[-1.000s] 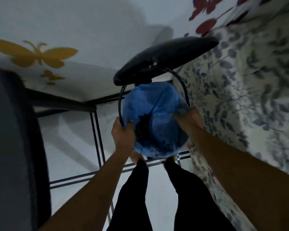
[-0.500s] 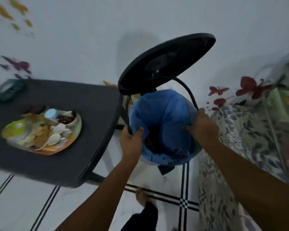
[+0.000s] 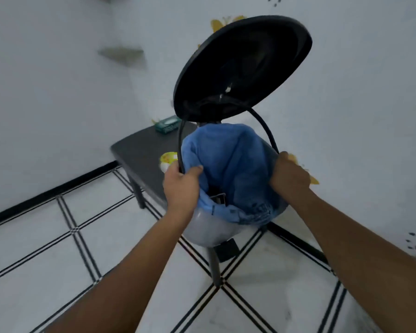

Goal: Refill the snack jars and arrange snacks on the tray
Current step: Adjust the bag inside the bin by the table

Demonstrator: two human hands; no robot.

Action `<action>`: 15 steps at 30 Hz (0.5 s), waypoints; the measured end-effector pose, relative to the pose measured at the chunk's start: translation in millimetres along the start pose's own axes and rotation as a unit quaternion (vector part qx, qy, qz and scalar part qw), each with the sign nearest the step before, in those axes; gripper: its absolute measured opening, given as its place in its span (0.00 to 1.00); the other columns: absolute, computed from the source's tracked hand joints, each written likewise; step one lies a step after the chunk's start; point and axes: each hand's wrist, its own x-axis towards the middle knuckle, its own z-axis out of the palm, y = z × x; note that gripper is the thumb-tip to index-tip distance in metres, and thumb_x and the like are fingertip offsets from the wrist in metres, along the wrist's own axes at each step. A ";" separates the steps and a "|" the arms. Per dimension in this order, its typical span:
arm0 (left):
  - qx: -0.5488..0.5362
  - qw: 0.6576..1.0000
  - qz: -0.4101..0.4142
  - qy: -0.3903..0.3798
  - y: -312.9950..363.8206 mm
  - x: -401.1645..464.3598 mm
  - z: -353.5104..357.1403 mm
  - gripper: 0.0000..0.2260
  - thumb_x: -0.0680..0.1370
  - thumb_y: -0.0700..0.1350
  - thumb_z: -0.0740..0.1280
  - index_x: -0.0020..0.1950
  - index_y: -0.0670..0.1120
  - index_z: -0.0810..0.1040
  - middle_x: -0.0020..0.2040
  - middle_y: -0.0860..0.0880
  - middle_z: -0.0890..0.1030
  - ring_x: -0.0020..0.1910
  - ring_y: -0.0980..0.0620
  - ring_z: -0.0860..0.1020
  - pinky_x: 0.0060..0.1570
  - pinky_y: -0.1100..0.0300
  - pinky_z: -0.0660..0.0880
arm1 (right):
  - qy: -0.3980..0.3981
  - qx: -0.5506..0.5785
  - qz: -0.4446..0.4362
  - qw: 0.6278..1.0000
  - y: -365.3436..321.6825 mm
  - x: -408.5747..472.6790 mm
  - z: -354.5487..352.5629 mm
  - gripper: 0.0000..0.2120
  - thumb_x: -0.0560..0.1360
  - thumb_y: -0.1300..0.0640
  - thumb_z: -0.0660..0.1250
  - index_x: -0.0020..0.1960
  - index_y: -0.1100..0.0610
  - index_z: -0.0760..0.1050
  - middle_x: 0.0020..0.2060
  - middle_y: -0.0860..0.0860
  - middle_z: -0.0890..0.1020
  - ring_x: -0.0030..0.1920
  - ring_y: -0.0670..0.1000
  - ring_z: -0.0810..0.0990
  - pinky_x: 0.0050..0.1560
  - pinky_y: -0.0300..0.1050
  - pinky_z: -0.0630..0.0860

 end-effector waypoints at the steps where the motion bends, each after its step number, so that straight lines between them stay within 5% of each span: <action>1: 0.003 1.000 -0.001 0.020 3.6 13.5 -37.7 0.07 0.73 0.43 0.73 0.42 0.46 0.75 0.42 0.46 0.82 0.43 0.44 0.81 0.51 0.38 0.80 | -0.004 0.006 -0.020 1.000 -39.8 -6.0 9.8 0.20 0.77 0.60 0.64 0.65 0.65 0.65 0.56 0.62 0.80 0.54 0.65 0.81 0.45 0.51 0.72; 5: 0.011 0.997 -0.009 0.081 8.9 55.0 -161.7 0.09 0.71 0.47 0.73 0.46 0.43 0.79 0.46 0.42 0.84 0.48 0.40 0.83 0.53 0.38 0.81 | -0.071 0.040 -0.075 0.994 -168.4 -32.1 47.2 0.24 0.78 0.59 0.66 0.70 0.64 0.63 0.56 0.62 0.80 0.55 0.64 0.81 0.44 0.51 0.71; 9: 0.021 0.993 -0.015 0.117 7.0 89.3 -258.2 0.08 0.69 0.48 0.73 0.44 0.46 0.79 0.45 0.43 0.84 0.48 0.38 0.83 0.51 0.35 0.81 | -0.118 0.078 -0.107 0.984 -267.2 -55.9 80.2 0.28 0.77 0.57 0.69 0.71 0.64 0.62 0.59 0.62 0.78 0.60 0.66 0.78 0.55 0.56 0.74; 15: 0.028 0.988 -0.015 0.150 -12.5 137.2 -346.6 0.05 0.71 0.45 0.73 0.41 0.48 0.78 0.42 0.45 0.83 0.45 0.40 0.83 0.47 0.40 0.82 | -0.151 0.099 -0.108 0.978 -365.6 -64.8 118.1 0.21 0.78 0.54 0.66 0.67 0.60 0.66 0.59 0.61 0.79 0.59 0.64 0.78 0.48 0.49 0.65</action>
